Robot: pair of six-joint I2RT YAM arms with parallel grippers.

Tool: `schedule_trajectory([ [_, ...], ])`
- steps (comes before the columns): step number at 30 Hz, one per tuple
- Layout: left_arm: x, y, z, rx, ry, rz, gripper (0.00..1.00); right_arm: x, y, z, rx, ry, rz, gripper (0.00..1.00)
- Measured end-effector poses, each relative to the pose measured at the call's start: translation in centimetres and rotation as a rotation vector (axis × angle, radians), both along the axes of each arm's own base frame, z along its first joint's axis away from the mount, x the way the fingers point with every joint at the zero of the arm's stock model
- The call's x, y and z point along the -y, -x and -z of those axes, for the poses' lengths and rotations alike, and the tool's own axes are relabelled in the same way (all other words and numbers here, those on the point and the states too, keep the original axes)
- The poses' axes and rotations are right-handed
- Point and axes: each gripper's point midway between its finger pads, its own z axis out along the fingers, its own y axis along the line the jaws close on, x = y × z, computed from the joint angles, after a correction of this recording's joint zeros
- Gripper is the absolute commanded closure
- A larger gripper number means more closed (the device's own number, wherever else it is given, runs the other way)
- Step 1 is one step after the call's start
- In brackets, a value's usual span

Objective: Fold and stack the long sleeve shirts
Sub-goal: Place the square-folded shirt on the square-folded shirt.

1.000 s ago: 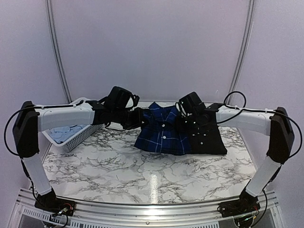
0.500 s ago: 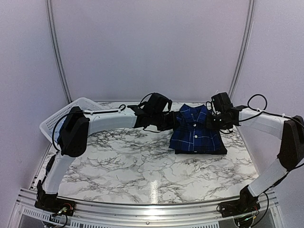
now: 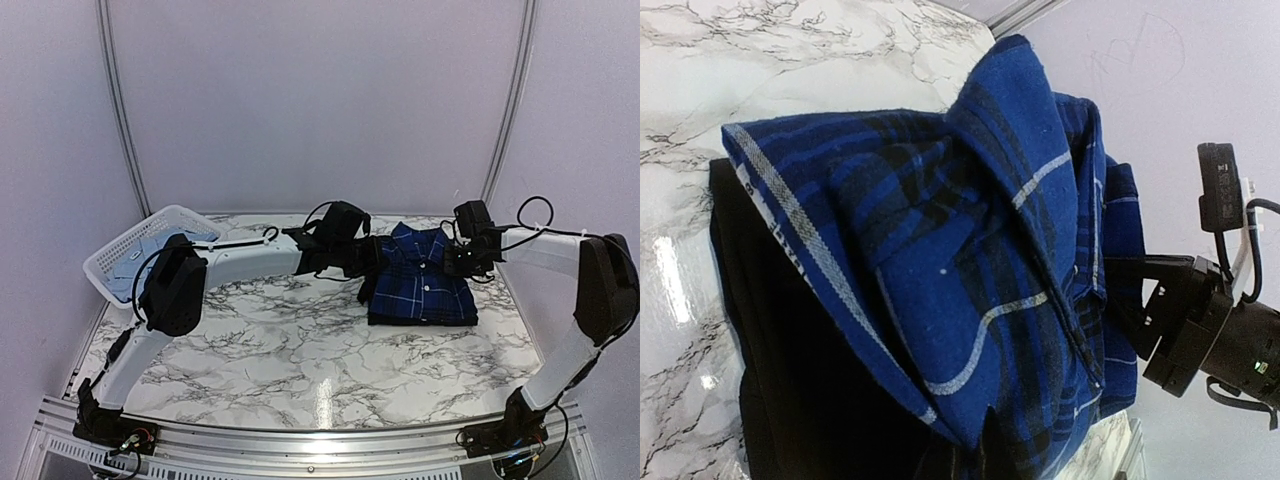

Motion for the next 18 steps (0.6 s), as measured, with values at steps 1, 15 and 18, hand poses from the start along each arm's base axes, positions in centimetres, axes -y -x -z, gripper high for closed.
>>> schedule_trajectory([
  [1,0.0,0.0,0.2,-0.004,0.000,-0.002,0.95,0.1,-0.1,0.3,-0.006,0.001,0.003,0.79],
  [15,-3.2,-1.8,4.1,-0.022,-0.113,-0.073,0.49,1.4,0.5,-0.2,-0.011,0.059,0.023,0.39],
  [18,-4.6,-1.7,5.9,-0.035,-0.169,-0.084,0.51,-0.2,0.4,-2.6,0.047,0.033,-0.008,0.35],
])
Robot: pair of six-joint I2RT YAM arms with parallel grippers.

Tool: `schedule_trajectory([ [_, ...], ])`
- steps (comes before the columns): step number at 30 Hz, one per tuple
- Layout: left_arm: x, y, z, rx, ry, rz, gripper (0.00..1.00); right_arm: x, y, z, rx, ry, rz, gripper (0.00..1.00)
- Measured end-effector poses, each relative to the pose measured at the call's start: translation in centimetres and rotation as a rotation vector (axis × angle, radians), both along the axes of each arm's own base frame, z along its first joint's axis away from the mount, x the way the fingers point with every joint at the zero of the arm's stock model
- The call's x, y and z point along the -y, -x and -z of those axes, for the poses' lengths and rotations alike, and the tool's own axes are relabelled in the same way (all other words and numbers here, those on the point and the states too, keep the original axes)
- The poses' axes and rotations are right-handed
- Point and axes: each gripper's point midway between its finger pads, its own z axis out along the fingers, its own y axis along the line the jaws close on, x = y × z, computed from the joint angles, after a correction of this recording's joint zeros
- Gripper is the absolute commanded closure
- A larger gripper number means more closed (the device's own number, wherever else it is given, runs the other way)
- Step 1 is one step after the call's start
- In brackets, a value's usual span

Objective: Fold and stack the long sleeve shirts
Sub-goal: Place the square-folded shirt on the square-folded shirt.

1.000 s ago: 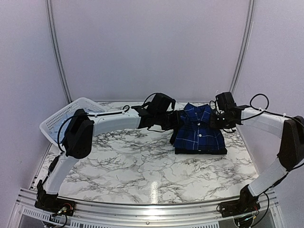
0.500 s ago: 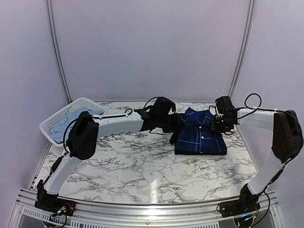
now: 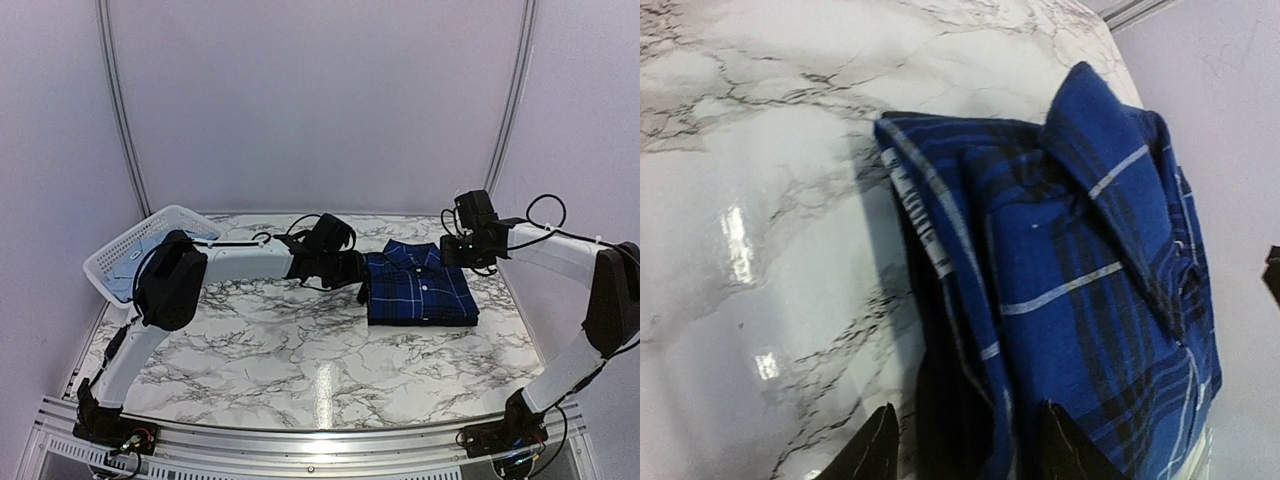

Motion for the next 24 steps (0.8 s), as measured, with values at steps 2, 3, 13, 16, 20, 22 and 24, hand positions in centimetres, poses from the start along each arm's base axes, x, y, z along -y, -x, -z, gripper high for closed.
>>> schedule_trajectory([
  [2,-0.8,0.2,0.7,-0.008,-0.029,-0.004,0.51,-2.1,-0.2,-1.2,0.031,-0.017,-0.042,0.28],
  [3,-1.2,0.3,0.9,-0.010,-0.041,-0.004,0.52,-3.5,-0.3,-1.6,0.041,-0.027,-0.070,0.24],
  [13,-4.4,1.8,-3.2,0.037,-0.069,-0.007,0.52,-9.9,0.4,4.7,-0.088,0.027,-0.182,0.12],
  [16,-5.2,2.4,-4.6,0.050,-0.066,-0.004,0.52,-9.9,0.7,7.2,-0.137,0.073,-0.164,0.09],
  [20,-6.5,3.1,-5.3,0.058,-0.074,0.000,0.51,-9.9,0.8,7.5,-0.135,0.090,-0.143,0.08],
  [22,-7.1,3.4,-5.3,0.055,-0.082,0.000,0.51,-9.9,0.9,6.6,-0.117,0.084,-0.136,0.08],
  [24,-7.9,3.8,-5.0,0.051,-0.093,0.000,0.51,-10.0,1.1,5.3,-0.092,0.074,-0.130,0.08],
])
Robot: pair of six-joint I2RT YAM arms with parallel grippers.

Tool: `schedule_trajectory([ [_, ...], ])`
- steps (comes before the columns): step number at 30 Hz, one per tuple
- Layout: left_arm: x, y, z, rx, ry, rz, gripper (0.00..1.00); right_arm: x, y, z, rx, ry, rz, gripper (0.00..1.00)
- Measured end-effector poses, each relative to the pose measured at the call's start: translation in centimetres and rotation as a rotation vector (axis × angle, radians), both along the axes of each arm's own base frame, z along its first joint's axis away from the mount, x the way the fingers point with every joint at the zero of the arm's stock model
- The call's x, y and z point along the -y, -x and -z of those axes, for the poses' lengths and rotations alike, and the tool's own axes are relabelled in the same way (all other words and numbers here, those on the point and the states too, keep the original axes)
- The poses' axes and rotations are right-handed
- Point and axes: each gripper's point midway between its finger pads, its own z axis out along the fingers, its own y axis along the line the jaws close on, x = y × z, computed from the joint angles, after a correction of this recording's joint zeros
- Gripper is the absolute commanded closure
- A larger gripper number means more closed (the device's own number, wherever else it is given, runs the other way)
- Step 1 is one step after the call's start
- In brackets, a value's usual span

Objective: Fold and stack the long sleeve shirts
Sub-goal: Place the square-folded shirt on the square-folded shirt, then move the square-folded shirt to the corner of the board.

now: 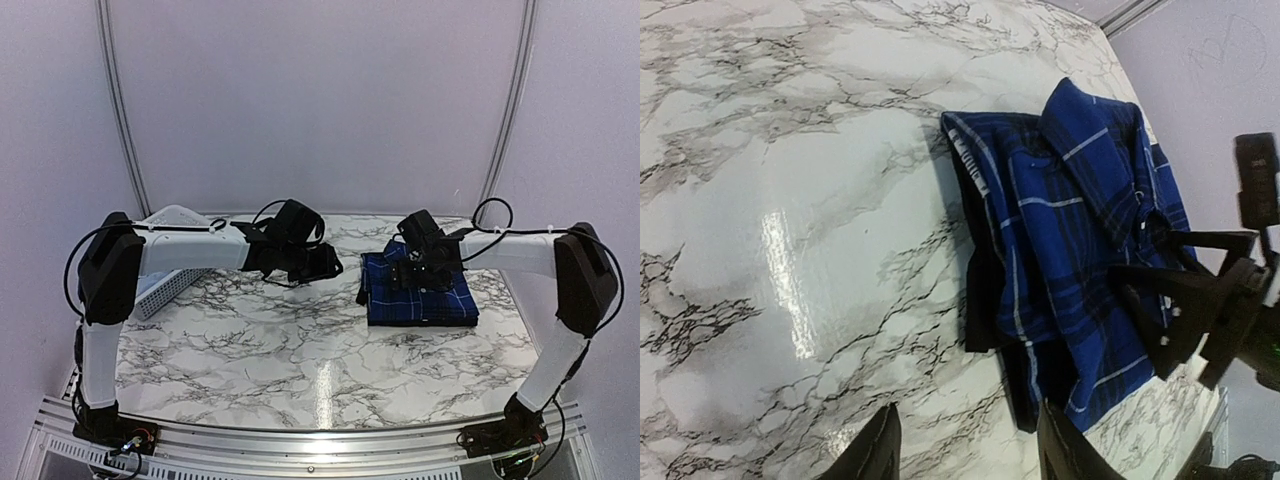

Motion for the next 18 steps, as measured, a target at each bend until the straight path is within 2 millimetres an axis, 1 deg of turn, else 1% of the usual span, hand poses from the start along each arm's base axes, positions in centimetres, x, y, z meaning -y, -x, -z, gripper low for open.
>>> schedule_trajectory([
  [2,-0.6,0.3,0.3,-0.004,-0.013,0.003,0.51,-0.6,0.8,-2.1,0.038,-0.029,-0.001,0.08],
  [3,-1.0,0.6,0.4,-0.005,-0.019,0.006,0.51,-1.2,1.2,-2.5,0.044,-0.035,-0.015,0.08],
  [4,-1.3,0.9,0.5,-0.007,-0.024,0.009,0.51,-2.0,2.0,-3.3,0.062,-0.061,-0.024,0.07],
  [5,-1.6,1.1,0.4,-0.007,-0.027,0.012,0.50,-2.8,3.2,-3.9,0.073,-0.084,-0.040,0.07],
  [7,-2.3,1.7,0.2,-0.003,-0.032,0.020,0.50,-4.5,5.9,-4.3,0.073,-0.129,-0.073,0.07],
  [9,-3.4,2.4,-0.3,0.000,-0.036,0.026,0.50,-6.1,8.6,-3.7,0.048,-0.160,-0.103,0.07],
  [11,-4.2,3.2,-1.1,0.010,-0.035,0.036,0.49,-7.4,11.4,-2.1,0.001,-0.174,-0.125,0.07],
  [13,-4.9,3.9,-2.1,0.022,-0.027,0.043,0.49,-8.1,13.7,-0.3,-0.055,-0.173,-0.135,0.07],
  [15,-5.6,4.4,-2.9,0.033,-0.018,0.044,0.49,-8.2,14.7,0.9,-0.092,-0.170,-0.116,0.06],
  [18,-6.5,5.1,-3.4,0.038,-0.014,0.041,0.49,-8.2,14.9,2.0,-0.116,-0.183,-0.071,0.04],
])
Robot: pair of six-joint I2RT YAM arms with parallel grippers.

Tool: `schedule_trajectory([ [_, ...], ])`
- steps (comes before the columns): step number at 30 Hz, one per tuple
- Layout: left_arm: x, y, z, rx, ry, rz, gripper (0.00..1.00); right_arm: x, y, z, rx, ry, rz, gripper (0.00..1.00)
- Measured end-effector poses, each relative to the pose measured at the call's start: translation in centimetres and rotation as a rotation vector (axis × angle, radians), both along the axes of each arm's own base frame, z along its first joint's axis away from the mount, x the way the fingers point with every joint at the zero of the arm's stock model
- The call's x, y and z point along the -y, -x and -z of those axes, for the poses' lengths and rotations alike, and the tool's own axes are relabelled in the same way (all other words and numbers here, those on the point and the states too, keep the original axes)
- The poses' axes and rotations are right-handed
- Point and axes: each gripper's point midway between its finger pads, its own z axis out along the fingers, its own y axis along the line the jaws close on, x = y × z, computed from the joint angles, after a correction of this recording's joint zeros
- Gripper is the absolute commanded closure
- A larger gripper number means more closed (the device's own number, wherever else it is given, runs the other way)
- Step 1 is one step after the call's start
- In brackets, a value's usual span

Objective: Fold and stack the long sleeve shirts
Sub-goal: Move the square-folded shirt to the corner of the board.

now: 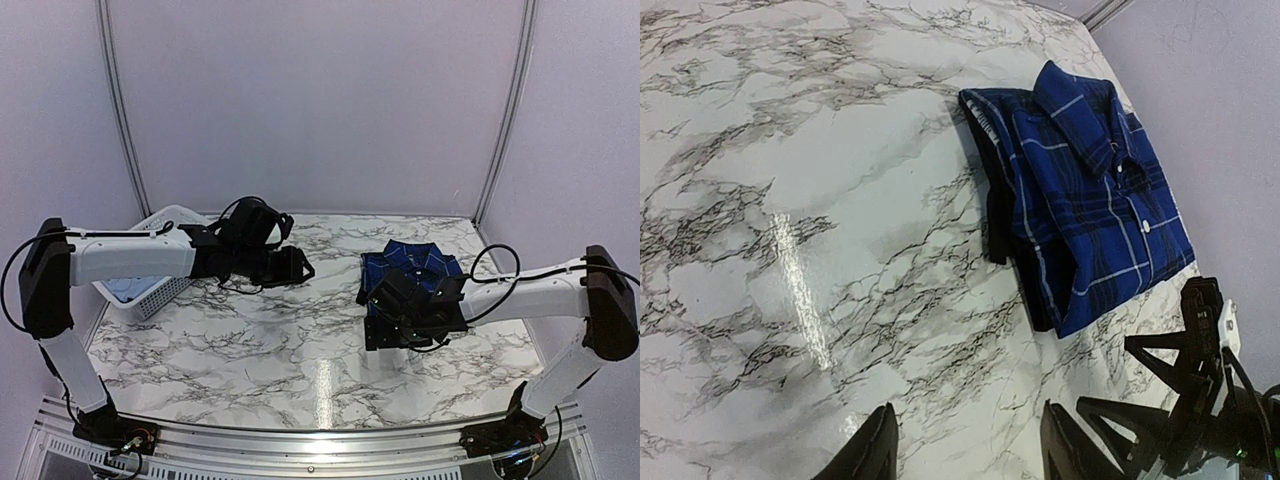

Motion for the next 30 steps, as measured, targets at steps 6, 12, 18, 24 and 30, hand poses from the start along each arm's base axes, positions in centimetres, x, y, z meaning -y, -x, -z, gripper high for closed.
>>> schedule_trajectory([
  [6,-2.1,1.4,1.1,-0.019,-0.026,-0.008,0.45,-0.1,-0.1,2.5,-0.036,0.016,0.048,0.02],
  [12,-4.9,1.5,0.7,-0.004,-0.034,-0.047,0.40,0.3,-1.0,4.0,-0.042,0.048,0.083,0.02],
  [18,-6.6,1.0,-0.4,0.025,-0.027,-0.080,0.21,0.2,-3.2,4.0,-0.016,0.032,0.130,0.02],
  [24,-7.5,0.5,-0.9,0.046,-0.030,-0.106,0.03,1.5,-6.1,3.9,0.003,0.025,0.203,0.02],
  [30,-8.2,0.5,-1.3,0.061,-0.030,-0.112,0.01,3.1,-9.2,4.0,0.016,0.042,0.251,0.01],
])
